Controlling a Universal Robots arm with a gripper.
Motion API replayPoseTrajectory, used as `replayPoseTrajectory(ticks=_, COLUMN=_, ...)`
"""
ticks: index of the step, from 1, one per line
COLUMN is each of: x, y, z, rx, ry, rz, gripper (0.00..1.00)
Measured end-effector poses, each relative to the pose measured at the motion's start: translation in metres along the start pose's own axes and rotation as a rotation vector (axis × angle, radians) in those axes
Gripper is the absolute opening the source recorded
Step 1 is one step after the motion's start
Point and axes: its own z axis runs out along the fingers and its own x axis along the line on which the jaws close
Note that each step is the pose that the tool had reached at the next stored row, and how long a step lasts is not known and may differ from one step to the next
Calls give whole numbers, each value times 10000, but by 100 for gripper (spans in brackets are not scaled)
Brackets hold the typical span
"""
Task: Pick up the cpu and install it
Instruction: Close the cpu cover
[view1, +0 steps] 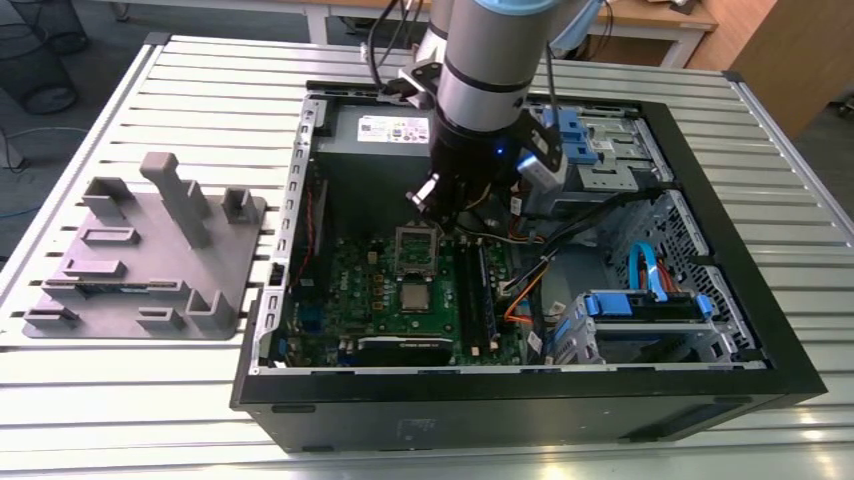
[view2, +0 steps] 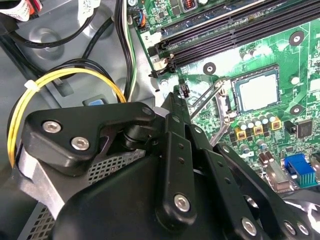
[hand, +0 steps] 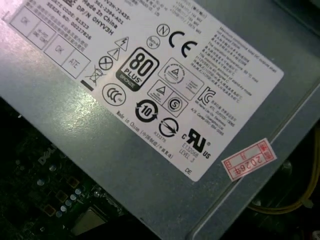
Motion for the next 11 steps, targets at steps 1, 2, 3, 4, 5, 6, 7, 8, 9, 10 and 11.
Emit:
replayPoseTrajectory(ticks=1, x=0, y=0, z=-4, rx=-1, ry=-2, rz=0, gripper=11)
replayPoseTrajectory(ticks=2, x=-1, y=0, z=-5, rx=-1, ry=-4, rz=0, gripper=11)
replayPoseTrajectory(ticks=3, x=1, y=1, z=-6, rx=4, ry=-5, rz=0, gripper=11)
replayPoseTrajectory(ticks=4, x=1, y=1, z=-6, rx=4, ry=-6, rz=0, gripper=11)
replayPoseTrajectory(ticks=5, x=1, y=1, z=-6, rx=4, ry=-6, rz=-1, gripper=11)
replayPoseTrajectory(ticks=6, x=1, y=1, z=-6, rx=4, ry=-6, rz=0, gripper=11)
replayPoseTrajectory(ticks=7, x=1, y=1, z=-9, rx=5, ry=-5, rz=0, gripper=11)
replayPoseTrajectory(ticks=8, x=1, y=1, z=-14, rx=6, ry=-3, rz=0, gripper=11)
replayPoseTrajectory(ticks=9, x=1, y=1, z=-19, rx=6, ry=-3, rz=0, gripper=11)
replayPoseTrajectory(ticks=10, x=1, y=1, z=-24, rx=5, ry=-5, rz=0, gripper=11)
replayPoseTrajectory(ticks=11, x=1, y=2, z=-30, rx=5, ry=-5, rz=0, gripper=11)
